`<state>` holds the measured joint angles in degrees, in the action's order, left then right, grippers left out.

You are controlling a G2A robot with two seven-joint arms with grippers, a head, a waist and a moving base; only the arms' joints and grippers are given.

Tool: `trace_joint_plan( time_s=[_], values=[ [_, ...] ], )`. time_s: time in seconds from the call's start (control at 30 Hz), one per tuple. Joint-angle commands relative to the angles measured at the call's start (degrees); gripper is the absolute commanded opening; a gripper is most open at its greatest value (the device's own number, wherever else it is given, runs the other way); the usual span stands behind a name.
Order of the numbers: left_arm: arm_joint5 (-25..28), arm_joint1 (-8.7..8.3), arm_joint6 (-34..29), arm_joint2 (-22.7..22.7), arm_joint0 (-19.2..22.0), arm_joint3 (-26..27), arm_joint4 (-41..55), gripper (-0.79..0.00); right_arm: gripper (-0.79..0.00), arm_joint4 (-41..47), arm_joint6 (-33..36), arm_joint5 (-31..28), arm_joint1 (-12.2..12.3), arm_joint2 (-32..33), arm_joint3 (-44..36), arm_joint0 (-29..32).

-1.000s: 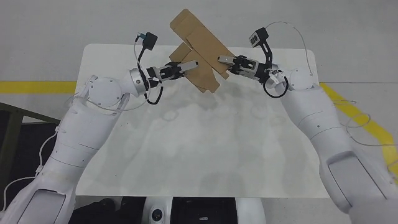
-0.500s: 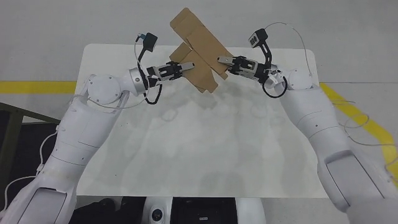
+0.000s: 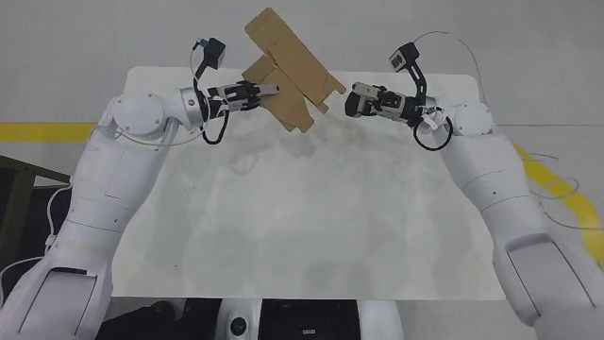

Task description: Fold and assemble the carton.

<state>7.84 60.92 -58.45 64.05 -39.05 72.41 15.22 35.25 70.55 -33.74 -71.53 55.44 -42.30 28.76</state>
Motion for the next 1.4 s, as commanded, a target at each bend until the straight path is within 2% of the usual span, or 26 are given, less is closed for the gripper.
trace_joint_plan(
  time_s=[0.0, 0.2, 0.43, 0.87, 1.13, 1.17, 1.23, 1.33, 1.37],
  values=[
    [1.15, -0.15, -5.10, -0.08, 1.63, -1.76, -0.25, -0.785, 0.000, -2.76, -0.04, -0.04, 1.06, 0.52, -3.13, 0.67],
    [4.88, -0.47, -13.94, -0.47, 3.17, -3.59, 0.15, -0.785, 0.000, -5.21, 0.28, 0.28, 3.58, 1.59, -6.16, 2.63],
    [10.88, -0.88, -24.47, -1.90, 1.92, -0.29, 1.26, -0.785, 0.000, -4.73, 2.45, 2.44, 4.99, -0.40, -9.37, 3.04],
    [10.71, -1.60, -27.29, -5.63, -0.28, 7.17, 0.40, -0.785, 0.000, -1.33, 1.98, 1.95, 7.12, -7.66, -17.94, 3.54],
    [10.91, -2.22, -27.08, -7.11, 0.31, 7.47, 1.28, -0.785, 0.000, -0.36, 0.07, 0.04, 8.45, -12.07, -20.30, 2.75],
    [10.89, -2.25, -27.11, -7.34, 0.47, 7.49, 1.47, -0.785, -0.034, -0.12, -0.16, -0.19, 8.61, -12.58, -20.47, 2.66],
    [10.91, -2.35, -27.09, -7.81, 0.76, 7.52, 1.65, -0.785, -0.409, 0.39, -0.58, -0.61, 8.92, -13.57, -20.81, 2.45],
    [11.06, -2.49, -26.94, -8.46, 1.06, 7.28, 1.79, -0.785, -0.603, 1.51, -0.80, -0.83, 9.34, -15.06, -21.01, 2.20],
    [11.08, -2.53, -26.92, -8.70, 1.16, 7.20, 1.77, -0.785, -0.702, 2.07, -0.87, -0.89, 9.46, -15.47, -21.02, 2.13]
  ],
)
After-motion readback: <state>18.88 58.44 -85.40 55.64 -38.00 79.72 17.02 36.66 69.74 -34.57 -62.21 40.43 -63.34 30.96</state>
